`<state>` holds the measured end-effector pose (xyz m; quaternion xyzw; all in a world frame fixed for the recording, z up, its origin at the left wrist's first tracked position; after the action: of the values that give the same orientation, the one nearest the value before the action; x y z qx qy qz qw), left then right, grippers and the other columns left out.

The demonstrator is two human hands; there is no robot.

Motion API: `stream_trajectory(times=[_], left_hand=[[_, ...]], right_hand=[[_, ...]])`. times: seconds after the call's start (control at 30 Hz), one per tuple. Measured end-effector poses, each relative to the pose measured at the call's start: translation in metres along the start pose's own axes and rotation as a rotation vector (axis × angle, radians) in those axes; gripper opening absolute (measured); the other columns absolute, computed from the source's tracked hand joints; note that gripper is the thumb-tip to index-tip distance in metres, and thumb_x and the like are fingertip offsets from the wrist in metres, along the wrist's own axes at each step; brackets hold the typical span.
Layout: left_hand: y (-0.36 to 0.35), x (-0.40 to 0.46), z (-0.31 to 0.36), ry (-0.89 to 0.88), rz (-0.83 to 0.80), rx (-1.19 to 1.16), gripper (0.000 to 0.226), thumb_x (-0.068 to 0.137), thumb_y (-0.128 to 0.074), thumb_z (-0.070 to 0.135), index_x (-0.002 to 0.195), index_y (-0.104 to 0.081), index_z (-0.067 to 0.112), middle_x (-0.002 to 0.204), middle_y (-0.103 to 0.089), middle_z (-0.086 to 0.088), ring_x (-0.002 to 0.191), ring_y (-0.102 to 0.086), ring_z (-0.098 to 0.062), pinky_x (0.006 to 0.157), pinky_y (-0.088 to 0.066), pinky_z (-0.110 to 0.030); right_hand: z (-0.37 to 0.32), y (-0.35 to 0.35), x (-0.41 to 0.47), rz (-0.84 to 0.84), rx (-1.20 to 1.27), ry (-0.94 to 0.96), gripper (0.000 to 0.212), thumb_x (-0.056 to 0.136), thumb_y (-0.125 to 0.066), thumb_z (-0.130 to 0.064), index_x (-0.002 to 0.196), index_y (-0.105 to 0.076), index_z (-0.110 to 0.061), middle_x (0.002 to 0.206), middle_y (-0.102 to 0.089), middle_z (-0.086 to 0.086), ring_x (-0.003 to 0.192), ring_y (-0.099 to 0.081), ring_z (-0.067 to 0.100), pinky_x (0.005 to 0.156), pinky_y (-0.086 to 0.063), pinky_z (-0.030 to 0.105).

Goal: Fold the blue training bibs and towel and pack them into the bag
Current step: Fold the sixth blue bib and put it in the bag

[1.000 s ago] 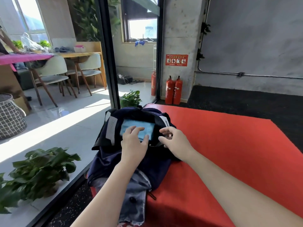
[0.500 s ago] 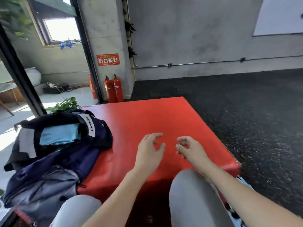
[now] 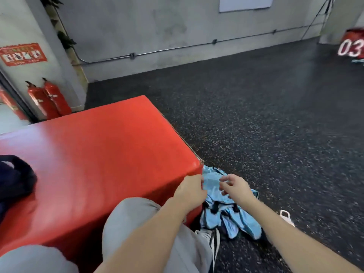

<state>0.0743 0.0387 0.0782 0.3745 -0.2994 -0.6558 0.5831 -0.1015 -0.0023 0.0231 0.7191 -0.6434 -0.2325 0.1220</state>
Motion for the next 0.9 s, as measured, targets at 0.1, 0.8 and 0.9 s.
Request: stream_trajectory(times=[0.1, 0.8, 0.9], left_hand=[[-0.038, 0.019, -0.001, 0.020, -0.124, 0.063, 0.030, 0.082, -0.058, 0.026, 0.111, -0.065, 0.020, 0.109, -0.070, -0.007, 0.104, -0.065, -0.029, 0.087, -0.053, -0.034], [-0.208, 0.124, -0.058, 0.298, -0.354, 0.118, 0.028, 0.093, -0.055, 0.019, 0.121, -0.056, 0.018, 0.123, -0.062, -0.013, 0.110, -0.061, -0.036, 0.091, -0.053, -0.042], [-0.215, 0.136, -0.061, 0.323, -0.344, 0.103, 0.034, 0.094, -0.057, 0.021, 0.127, -0.055, 0.018, 0.127, -0.061, -0.013, 0.113, -0.060, -0.036, 0.095, -0.052, -0.042]], right_hand=[[0.049, 0.004, 0.009, -0.019, -0.065, -0.069, 0.012, 0.094, -0.063, -0.015, 0.084, -0.065, -0.022, 0.075, -0.074, 0.004, 0.062, -0.069, 0.014, 0.060, -0.053, 0.030], [0.221, -0.051, 0.111, -0.174, -0.323, -0.229, 0.025, 0.092, -0.064, -0.017, 0.116, -0.061, -0.019, 0.093, -0.065, 0.001, 0.070, -0.058, 0.009, 0.056, -0.039, 0.021], [0.228, -0.059, 0.128, -0.201, -0.419, -0.198, 0.032, 0.089, -0.066, -0.012, 0.120, -0.062, -0.019, 0.106, -0.054, 0.001, 0.075, -0.056, 0.014, 0.070, -0.044, 0.026]])
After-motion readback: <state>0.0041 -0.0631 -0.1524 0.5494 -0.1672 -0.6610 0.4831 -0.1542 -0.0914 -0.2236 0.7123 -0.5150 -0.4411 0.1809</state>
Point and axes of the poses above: each hand's wrist, its own x-axis towards the middle knuckle, its own y-axis out of the back of the hand, z = x × y, the point moved 6 cm from there along x, towards the middle knuckle
